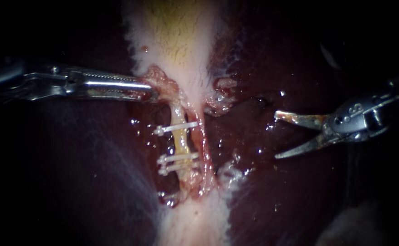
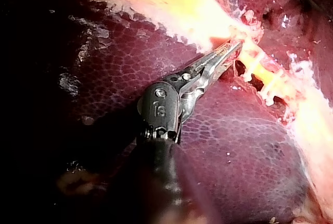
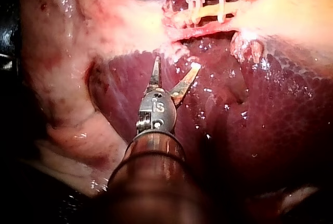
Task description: Go to the cutting position left tube
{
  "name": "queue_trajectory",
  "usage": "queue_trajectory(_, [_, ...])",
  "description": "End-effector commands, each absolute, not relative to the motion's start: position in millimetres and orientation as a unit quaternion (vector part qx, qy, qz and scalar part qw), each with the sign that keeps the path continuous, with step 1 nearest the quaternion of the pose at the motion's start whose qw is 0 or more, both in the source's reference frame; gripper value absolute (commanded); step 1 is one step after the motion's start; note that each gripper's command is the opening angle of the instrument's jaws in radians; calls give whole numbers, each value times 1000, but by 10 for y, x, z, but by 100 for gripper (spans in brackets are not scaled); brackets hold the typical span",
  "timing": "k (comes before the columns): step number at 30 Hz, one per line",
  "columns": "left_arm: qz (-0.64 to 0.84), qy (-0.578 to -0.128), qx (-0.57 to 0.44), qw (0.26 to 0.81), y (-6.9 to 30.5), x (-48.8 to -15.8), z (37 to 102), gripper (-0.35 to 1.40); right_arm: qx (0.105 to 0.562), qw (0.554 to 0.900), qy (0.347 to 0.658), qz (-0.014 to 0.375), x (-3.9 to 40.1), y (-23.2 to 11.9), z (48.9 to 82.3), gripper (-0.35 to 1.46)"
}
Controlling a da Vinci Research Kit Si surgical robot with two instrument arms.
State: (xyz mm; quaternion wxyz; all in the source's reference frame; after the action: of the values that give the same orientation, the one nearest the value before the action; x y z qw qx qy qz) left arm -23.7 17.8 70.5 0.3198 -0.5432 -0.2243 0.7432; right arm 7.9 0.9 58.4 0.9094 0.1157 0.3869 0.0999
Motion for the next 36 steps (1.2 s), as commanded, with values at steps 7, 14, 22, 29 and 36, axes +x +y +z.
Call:
queue_trajectory(7, [741, -230, -544, 319, 182, -221, 688, -35, 116, 909, 387, 100, 79, 9, 584, 141])
queue_trajectory(14, [732, -242, -542, 335, 187, -191, 647, -35, 118, 909, 387, 99, 80, 9, 584, 143])
queue_trajectory(22, [721, -247, -548, 345, 193, -179, 636, -35, 147, 902, 393, 103, 98, 6, 580, 143])
queue_trajectory(29, [721, -246, -548, 345, 191, -180, 638, -35, 222, 881, 400, 121, 142, 3, 588, 138])
queue_trajectory(36, [720, -246, -547, 347, 189, -182, 640, -35, 254, 872, 398, 126, 189, -17, 613, 135])
